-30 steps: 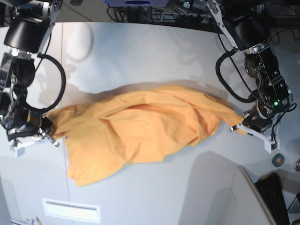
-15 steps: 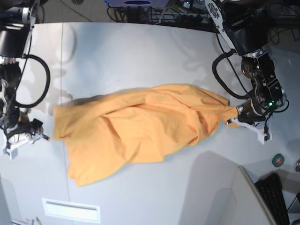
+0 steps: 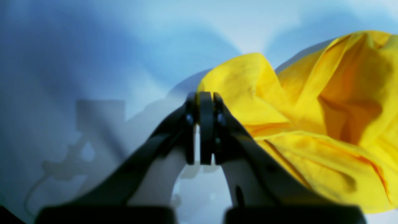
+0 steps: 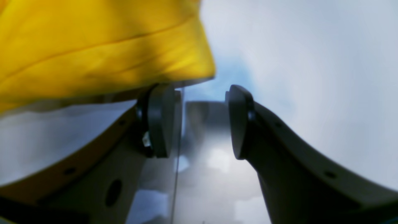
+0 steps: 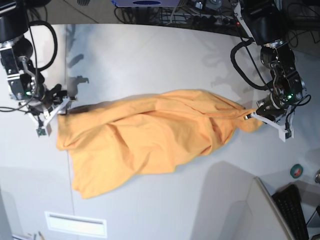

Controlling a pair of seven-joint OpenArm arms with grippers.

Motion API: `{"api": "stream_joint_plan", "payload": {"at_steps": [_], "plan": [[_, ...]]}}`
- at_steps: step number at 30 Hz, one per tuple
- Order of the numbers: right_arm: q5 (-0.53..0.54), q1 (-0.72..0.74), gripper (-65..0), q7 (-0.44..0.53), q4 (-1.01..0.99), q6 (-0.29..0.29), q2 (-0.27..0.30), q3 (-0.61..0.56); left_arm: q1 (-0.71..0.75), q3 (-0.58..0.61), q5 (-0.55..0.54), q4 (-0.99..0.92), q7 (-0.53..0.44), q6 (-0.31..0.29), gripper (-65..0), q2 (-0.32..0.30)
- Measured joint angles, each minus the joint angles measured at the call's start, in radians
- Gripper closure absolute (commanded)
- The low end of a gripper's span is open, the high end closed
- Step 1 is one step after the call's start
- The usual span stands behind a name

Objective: Layout the t-shirt on the table in an organized manner, then fold the t-shirt properly
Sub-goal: 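Regrasp the shirt edge with the right gripper and pull it away from the left gripper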

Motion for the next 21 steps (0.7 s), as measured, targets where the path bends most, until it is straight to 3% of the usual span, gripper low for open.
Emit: {"api": "stream_joint_plan", "payload": {"at_steps": [9,17,19,21], "plan": [[-0.380,0.003,-28.1,0.096,-0.072,0.005,-0.117,0.031,0.005,-0.003,0.001,0.000,0.000,0.001,0.0,0.002],[-0.393,0.053,-25.8,0.159,-0.150,0.005,-0.130,0.033,0.005,-0.002,0.000,0.000,0.000,0.000,0.0,0.002],[-0.396,0.045,-18.5,0.203,-0.155,0.005,-0.126,0.033,0.005,-0.001,0.000,0.000,0.000,0.000,0.0,0.002],[-0.397,0.034,-0.5,0.220,-0.158,0.006,-0.126,0.033,0.005,-0.001,0.000,0.000,0.000,0.000,0.0,0.002]]}}
